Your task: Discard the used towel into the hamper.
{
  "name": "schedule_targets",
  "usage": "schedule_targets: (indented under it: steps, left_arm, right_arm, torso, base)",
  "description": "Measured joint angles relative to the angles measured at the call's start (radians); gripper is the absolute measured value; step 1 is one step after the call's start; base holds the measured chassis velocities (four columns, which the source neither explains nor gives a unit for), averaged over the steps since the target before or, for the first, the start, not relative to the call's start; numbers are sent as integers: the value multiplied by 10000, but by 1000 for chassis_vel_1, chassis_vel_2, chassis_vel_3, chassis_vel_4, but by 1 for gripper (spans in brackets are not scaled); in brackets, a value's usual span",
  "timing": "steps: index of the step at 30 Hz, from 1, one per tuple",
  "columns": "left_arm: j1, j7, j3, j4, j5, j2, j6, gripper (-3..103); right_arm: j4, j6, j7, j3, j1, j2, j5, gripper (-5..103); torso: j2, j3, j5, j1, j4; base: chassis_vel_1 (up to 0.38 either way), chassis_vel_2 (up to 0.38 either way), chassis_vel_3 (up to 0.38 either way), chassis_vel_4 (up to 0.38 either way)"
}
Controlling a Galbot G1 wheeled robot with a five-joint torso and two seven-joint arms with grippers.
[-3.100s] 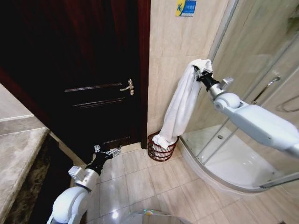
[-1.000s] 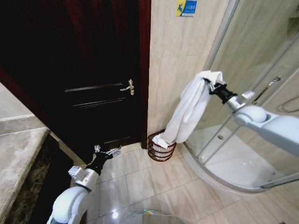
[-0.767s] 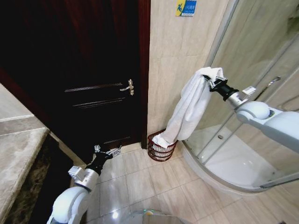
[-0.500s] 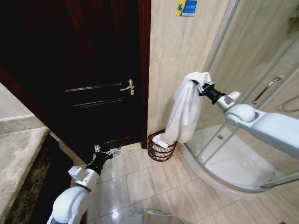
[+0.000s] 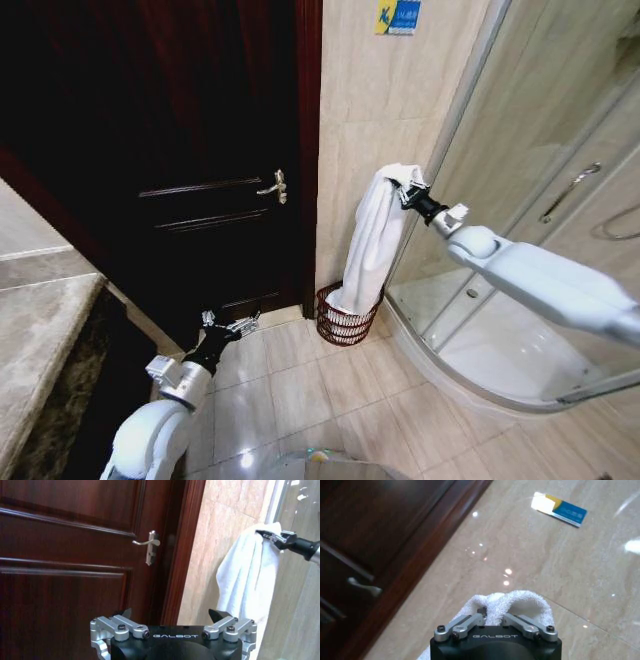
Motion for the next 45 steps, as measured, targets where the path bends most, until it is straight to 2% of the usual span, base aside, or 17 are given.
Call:
schedule_targets:
  steps: [4,6,7,10,15,18,23,26,30,33,39,41,45]
  left_arm:
    - [0,0,0,0,0,0,0,100]
    - [0,0,-1,0,0,0,1,100]
    - [0,0,-1,0,0,0,1,100]
    - [0,0,0,0,0,0,0,100]
    - [1,0,0,0,0,1,0,100]
    - [0,0,0,0,0,1,0,100]
    - [0,0,-1,0,0,0,0,100]
    - [0,0,0,0,0,1,0,100]
    - [0,0,0,0,0,1,0,100]
    - [0,0,0,0,0,0,0,100]
    - [1,0,0,0,0,0,1,100]
    - [0,0,0,0,0,1,0,100]
    - [1,0,0,0,0,0,0,100]
  right_arm:
    - [-1051,300,-66,63,0,-530,228,3]
    - [-1533,710,373,-269,1,-923,843,3]
    - [-1533,710,373,-269,1,-923,843,3]
    - [-2116,1031,849,-424,-8,-1578,1109,3]
    - [-3104,1201,755,-337,-11,-2254,1177,3]
    - [-3749,1107,586,217,-2,-2889,1240,3]
    - [-3764,809,444,966,35,-3146,842,3]
    - [-3880,811,427,1268,35,-3355,756,3]
    - [-4253,935,451,1804,42,-3869,749,3]
    - [-4635,1109,598,2036,42,-4368,713,3]
    - [-5248,1280,561,2343,43,-4744,714,3]
    - [-5851,1556,355,2469,42,-4936,715,3]
    - [-5898,1828,199,2137,22,-4564,830,3]
  torso:
    - [0,0,3,-1,-8]
    - [0,0,4,-1,-11]
    - [0,0,4,-1,-11]
    - [0,-1,-3,-1,-3]
    - [0,-1,6,-1,-5]
    - [0,0,3,-1,-6]
    - [2,-2,-6,-2,-2]
    - [2,-1,5,-2,-9]
    - [2,-2,1,-3,-9]
    - [2,-1,0,-2,0]
    - [2,-1,1,-2,-7]
    - [2,-1,4,-2,-3]
    - [2,-1,2,-2,0]
  base:
    - [0,0,0,0]
    - [0,0,0,0]
    - [0,0,0,0]
    - [0,0,0,0]
    - [0,0,0,0]
    - [0,0,0,0]
    - [0,0,0,0]
    - [0,0,0,0]
    - [0,0,0,0]
    - [0,0,0,0]
    - [0,0,0,0]
    - [0,0,0,0]
    - [0,0,0,0]
